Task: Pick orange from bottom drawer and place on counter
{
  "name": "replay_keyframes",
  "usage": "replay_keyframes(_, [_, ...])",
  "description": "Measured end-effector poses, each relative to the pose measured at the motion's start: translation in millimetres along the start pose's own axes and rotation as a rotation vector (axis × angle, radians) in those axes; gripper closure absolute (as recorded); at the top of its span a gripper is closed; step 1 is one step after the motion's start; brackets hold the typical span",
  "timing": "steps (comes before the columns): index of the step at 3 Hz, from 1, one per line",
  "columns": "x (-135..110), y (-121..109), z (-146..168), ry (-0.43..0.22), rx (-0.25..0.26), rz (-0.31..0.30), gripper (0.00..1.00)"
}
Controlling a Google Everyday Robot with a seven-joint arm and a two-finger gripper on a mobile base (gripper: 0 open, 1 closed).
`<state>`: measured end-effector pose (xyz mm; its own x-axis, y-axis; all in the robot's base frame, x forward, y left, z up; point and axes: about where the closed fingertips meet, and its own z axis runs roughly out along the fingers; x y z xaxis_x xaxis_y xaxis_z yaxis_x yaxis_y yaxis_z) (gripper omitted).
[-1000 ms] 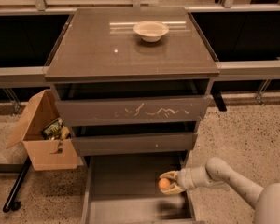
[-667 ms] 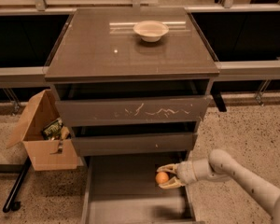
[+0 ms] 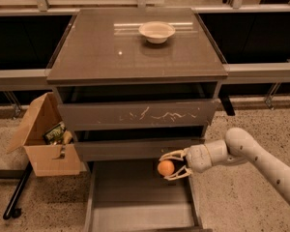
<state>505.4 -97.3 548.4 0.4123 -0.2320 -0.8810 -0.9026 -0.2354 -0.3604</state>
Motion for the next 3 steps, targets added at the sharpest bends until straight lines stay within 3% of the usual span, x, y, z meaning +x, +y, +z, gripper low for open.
replay_keyframes(1, [0.0,0.0,0.0,0.0,0.0,0.0,1.0])
replay_keyframes(2, [-25.4,-18.9,-8.5,-0.051,0.061,-0.023,1.0])
replay_keyframes(3, [-101.6,-55.9,-40.5,-0.075,0.218,-0.065,1.0])
